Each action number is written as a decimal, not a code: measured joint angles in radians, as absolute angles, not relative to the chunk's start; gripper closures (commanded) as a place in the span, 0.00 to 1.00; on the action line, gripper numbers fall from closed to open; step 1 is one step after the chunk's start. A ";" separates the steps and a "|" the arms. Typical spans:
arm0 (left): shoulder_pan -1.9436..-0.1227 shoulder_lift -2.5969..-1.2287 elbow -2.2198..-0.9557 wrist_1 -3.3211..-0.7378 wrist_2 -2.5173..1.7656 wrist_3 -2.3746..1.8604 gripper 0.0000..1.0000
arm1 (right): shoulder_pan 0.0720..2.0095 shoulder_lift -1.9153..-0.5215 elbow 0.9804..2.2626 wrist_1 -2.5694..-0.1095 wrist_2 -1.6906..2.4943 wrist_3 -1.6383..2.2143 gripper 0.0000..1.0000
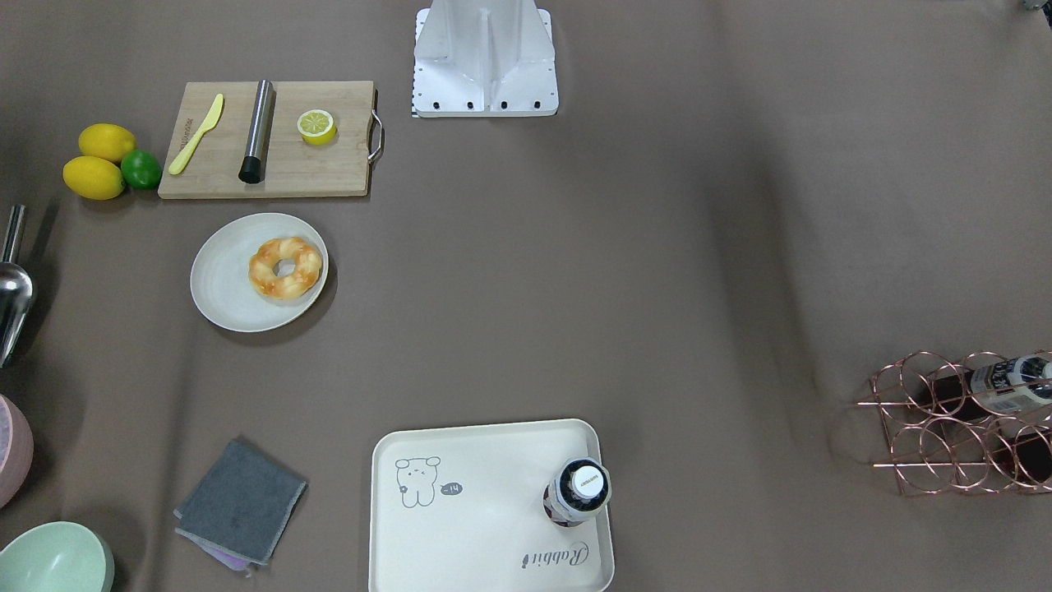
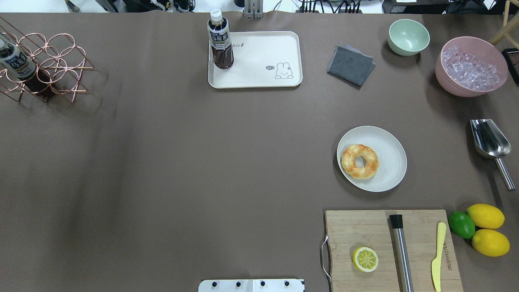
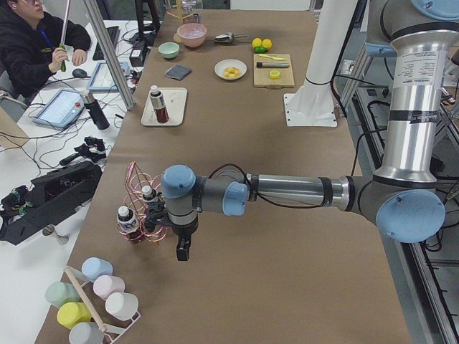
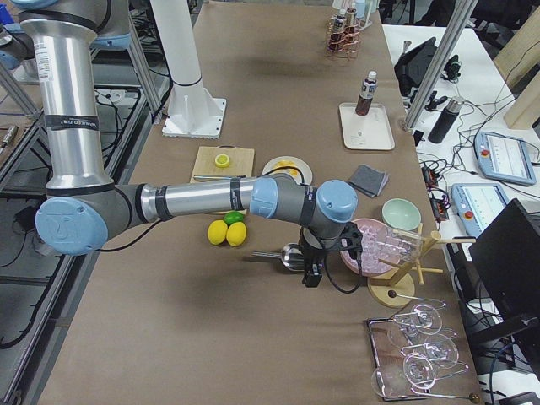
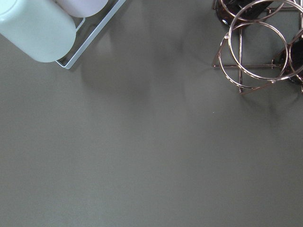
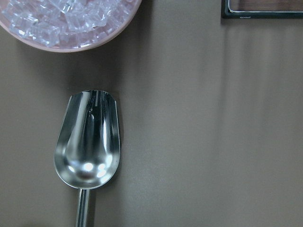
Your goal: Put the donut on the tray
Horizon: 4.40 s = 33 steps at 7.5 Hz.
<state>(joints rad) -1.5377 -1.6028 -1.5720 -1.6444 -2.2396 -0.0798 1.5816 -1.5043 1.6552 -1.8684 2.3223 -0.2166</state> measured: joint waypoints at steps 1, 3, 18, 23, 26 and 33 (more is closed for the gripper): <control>-1.538 -1.603 -1.572 -1.644 -2.240 -0.080 0.02 | 1.582 -1.505 1.655 -1.868 2.322 -0.216 0.00; -1.537 -1.602 -1.568 -1.645 -2.238 -0.080 0.02 | 1.582 -1.505 1.655 -1.868 2.322 -0.216 0.00; -1.537 -1.584 -1.556 -1.643 -2.238 -0.081 0.02 | 1.582 -1.495 1.655 -1.867 2.323 -0.209 0.00; -1.545 -1.580 -1.563 -1.639 -2.241 -0.083 0.02 | 1.584 -1.497 1.659 -1.867 2.329 -0.189 0.00; -1.545 -1.580 -1.563 -1.638 -2.240 -0.083 0.02 | 1.574 -1.492 1.706 -1.867 2.348 -0.106 0.00; -1.544 -1.574 -1.565 -1.638 -2.240 -0.087 0.02 | 1.275 -1.565 1.764 -1.383 2.461 0.436 0.00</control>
